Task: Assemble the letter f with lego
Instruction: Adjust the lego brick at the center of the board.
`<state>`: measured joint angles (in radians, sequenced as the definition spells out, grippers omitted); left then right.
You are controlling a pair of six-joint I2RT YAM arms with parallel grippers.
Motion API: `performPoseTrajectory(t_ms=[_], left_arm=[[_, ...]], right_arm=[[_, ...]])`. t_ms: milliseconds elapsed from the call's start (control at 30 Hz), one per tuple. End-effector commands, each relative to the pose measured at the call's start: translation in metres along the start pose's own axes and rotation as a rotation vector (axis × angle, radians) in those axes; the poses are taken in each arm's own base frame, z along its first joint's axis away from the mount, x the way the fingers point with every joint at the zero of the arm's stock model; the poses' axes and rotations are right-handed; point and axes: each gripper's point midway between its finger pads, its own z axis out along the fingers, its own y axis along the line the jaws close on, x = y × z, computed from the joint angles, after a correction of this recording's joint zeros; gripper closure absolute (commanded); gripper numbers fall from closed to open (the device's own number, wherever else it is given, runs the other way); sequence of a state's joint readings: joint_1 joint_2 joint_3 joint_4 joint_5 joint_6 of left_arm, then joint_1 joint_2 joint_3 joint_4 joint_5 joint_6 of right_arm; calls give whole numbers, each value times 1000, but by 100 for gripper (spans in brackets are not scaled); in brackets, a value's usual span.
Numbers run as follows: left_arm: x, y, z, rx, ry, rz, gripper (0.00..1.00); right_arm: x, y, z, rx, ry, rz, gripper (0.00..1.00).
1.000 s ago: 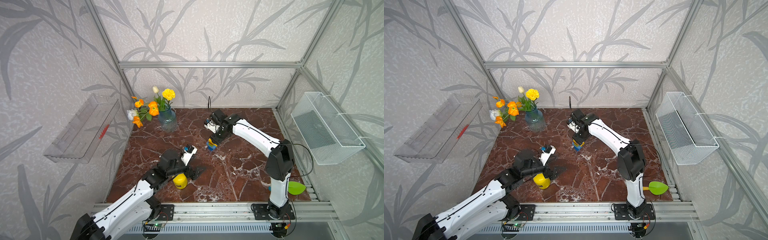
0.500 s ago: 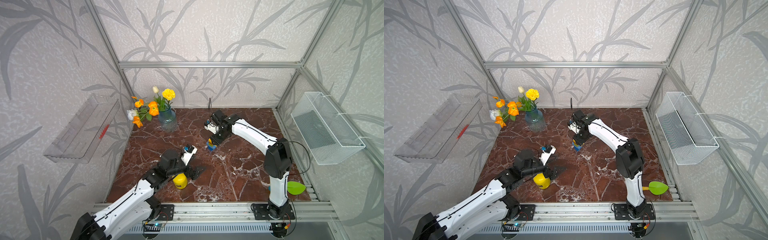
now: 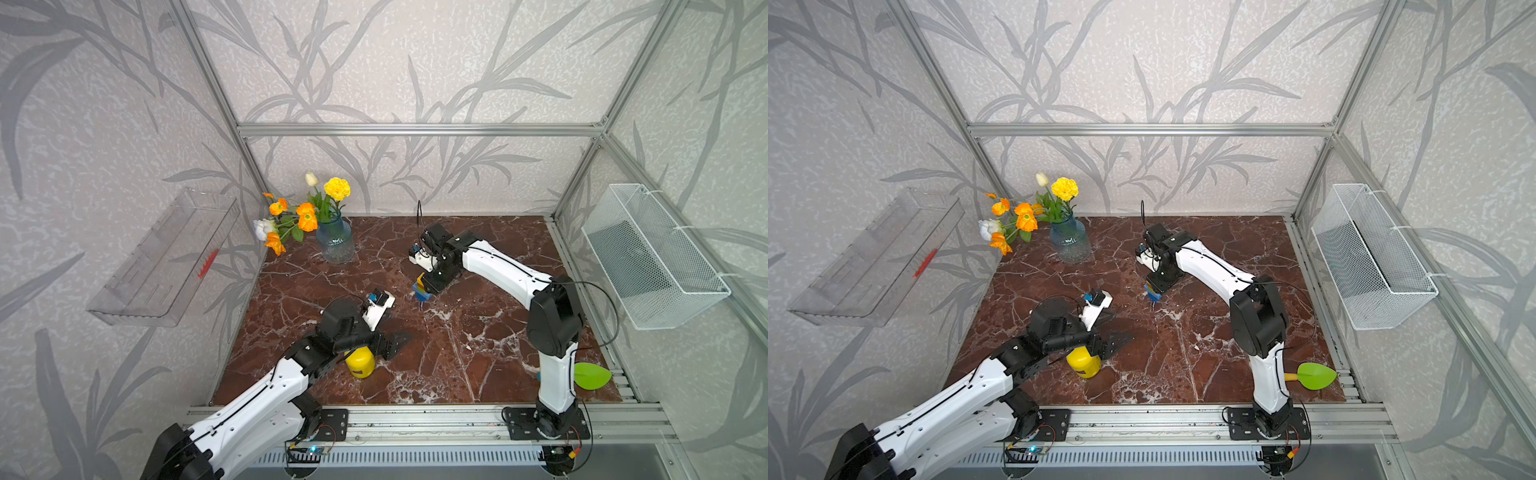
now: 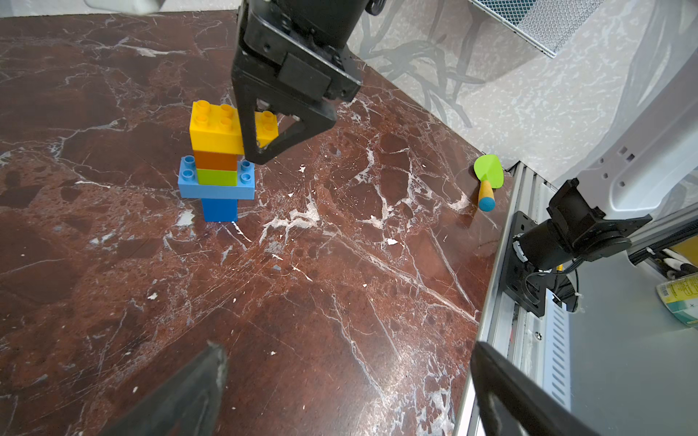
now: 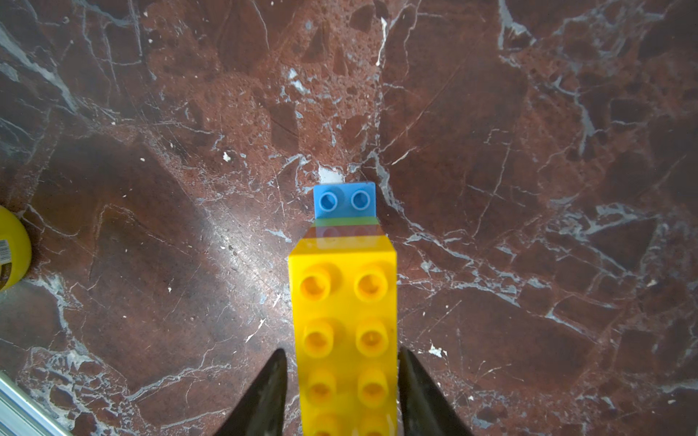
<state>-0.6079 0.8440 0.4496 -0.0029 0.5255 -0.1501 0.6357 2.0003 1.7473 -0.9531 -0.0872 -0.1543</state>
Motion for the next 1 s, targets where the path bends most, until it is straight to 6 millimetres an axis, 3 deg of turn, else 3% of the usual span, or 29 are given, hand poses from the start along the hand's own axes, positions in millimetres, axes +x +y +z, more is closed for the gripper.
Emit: performPoseTrajectory(t_ms=[0, 500, 967], left_arm=[[-2, -2, 0, 7, -7, 16, 0], [-1, -2, 0, 6, -4, 15, 0], [-1, -1, 0, 2, -5, 16, 1]], right_arm=[[5, 0, 10, -9, 27, 2, 53], [3, -3, 9, -11, 28, 14, 63], [-1, -7, -10, -137, -37, 115, 70]])
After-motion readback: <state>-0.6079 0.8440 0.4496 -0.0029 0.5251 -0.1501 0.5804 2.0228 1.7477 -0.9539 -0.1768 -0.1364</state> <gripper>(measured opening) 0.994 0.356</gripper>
